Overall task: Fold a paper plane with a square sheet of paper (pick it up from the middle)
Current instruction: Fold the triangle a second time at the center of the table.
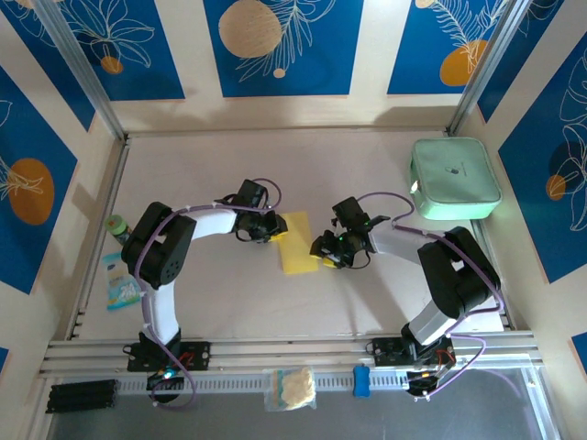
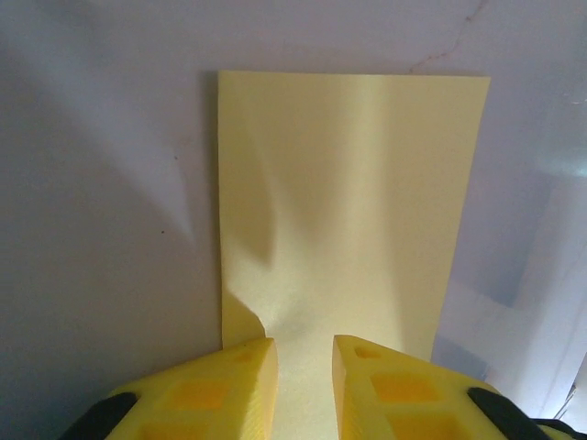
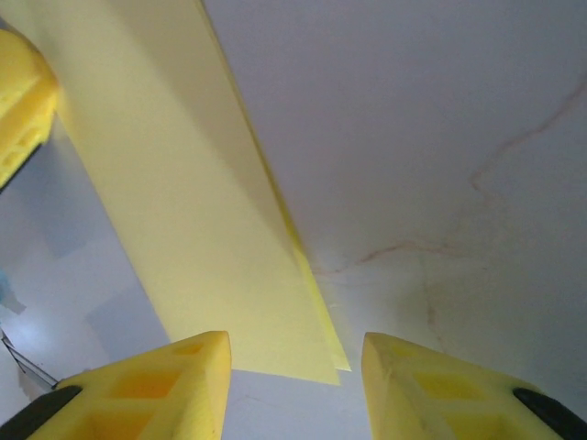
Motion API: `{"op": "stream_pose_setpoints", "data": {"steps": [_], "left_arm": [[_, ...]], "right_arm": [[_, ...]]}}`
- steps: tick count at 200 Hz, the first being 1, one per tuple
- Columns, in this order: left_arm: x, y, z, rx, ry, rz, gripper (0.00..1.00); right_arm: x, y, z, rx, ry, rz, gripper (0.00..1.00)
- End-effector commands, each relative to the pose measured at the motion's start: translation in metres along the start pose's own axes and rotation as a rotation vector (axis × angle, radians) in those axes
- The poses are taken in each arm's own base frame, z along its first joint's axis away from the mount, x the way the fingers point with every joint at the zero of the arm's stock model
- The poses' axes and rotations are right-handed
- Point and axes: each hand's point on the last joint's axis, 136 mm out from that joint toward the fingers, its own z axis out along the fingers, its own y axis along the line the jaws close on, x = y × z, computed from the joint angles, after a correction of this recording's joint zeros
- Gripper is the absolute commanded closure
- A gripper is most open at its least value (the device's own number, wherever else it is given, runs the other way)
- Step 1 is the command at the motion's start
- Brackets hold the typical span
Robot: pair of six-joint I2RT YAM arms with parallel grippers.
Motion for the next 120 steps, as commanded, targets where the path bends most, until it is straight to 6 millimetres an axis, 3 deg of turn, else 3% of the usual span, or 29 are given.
{"op": "stream_pose_setpoints", "data": {"steps": [1,120], "left_arm": [[0.015,0.030,0.011,-0.074,0.040,-0.021,0.75],[0.016,0.034,0.010,-0.086,0.043,-0.021,0.76]], "right_arm": [[0.011,-0.003,-0.001,0.003,0.031,-0.006,0.58],[0.017,0.007,0.005,-0.006,0.046,-0.044,0.67]]}}
